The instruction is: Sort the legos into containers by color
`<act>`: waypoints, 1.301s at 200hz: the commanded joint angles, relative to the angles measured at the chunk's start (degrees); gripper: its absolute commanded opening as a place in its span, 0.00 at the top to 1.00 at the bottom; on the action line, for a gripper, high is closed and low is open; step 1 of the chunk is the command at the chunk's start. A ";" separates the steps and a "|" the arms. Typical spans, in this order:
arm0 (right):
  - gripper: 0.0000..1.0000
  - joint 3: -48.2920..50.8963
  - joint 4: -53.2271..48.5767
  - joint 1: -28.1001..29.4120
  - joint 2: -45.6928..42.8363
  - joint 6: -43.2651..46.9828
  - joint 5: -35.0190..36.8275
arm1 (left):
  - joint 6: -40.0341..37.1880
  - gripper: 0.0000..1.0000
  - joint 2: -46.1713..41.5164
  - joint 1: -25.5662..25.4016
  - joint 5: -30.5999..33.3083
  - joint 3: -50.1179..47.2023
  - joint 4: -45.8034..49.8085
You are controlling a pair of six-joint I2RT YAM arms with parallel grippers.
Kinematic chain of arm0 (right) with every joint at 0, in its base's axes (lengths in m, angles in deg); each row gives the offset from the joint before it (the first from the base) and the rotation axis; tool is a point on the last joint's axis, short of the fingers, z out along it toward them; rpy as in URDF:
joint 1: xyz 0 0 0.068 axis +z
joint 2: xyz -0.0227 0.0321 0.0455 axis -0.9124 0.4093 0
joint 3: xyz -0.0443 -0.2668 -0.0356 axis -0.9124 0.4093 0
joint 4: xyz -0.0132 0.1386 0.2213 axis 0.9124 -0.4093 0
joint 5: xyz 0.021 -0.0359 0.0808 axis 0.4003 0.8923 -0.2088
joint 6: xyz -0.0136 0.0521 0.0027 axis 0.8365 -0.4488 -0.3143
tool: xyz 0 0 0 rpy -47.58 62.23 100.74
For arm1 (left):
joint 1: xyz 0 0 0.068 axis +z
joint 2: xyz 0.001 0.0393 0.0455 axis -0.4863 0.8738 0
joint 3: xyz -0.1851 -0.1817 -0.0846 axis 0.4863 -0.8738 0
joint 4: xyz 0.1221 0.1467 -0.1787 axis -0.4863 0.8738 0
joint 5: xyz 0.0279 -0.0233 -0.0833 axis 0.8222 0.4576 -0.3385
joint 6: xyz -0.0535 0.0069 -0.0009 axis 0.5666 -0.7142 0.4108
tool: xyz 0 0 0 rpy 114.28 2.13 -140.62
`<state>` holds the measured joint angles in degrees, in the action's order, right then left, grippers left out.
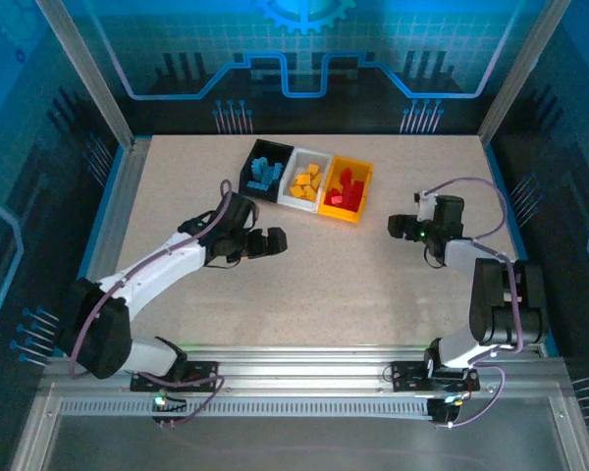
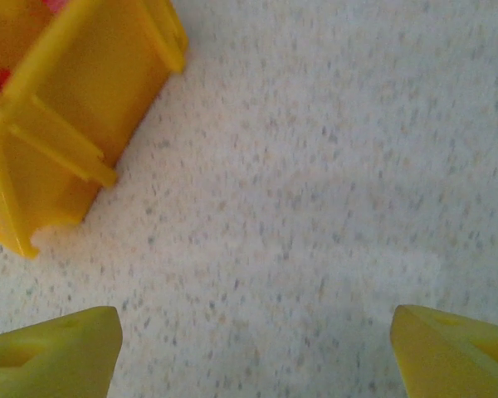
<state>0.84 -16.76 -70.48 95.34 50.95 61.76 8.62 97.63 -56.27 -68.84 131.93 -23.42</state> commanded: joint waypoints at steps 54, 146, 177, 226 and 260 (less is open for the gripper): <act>0.12 7.44 17.23 6.14 -2.10 6.71 4.48 | -9.23 0.01 -9.03 -0.24 10.47 -6.78 -6.13; 0.02 14.32 29.72 7.16 -1.37 6.22 8.53 | -18.78 0.01 -15.10 5.97 23.01 -14.10 -17.57; 0.00 14.37 29.79 7.19 -1.37 6.22 8.61 | -20.75 0.01 -21.92 14.54 24.61 -21.80 -26.15; 0.00 14.32 29.79 7.16 -1.37 6.16 8.53 | -30.15 0.01 -23.43 21.99 21.95 -33.51 -47.91; 0.00 14.28 29.53 6.94 -1.37 6.15 8.27 | -31.44 0.01 -14.04 22.82 20.79 -36.43 -62.65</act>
<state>15.02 10.78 -63.64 93.81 56.55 69.38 -18.87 78.42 -34.44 -46.18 97.74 -69.56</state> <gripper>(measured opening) 0.997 0.989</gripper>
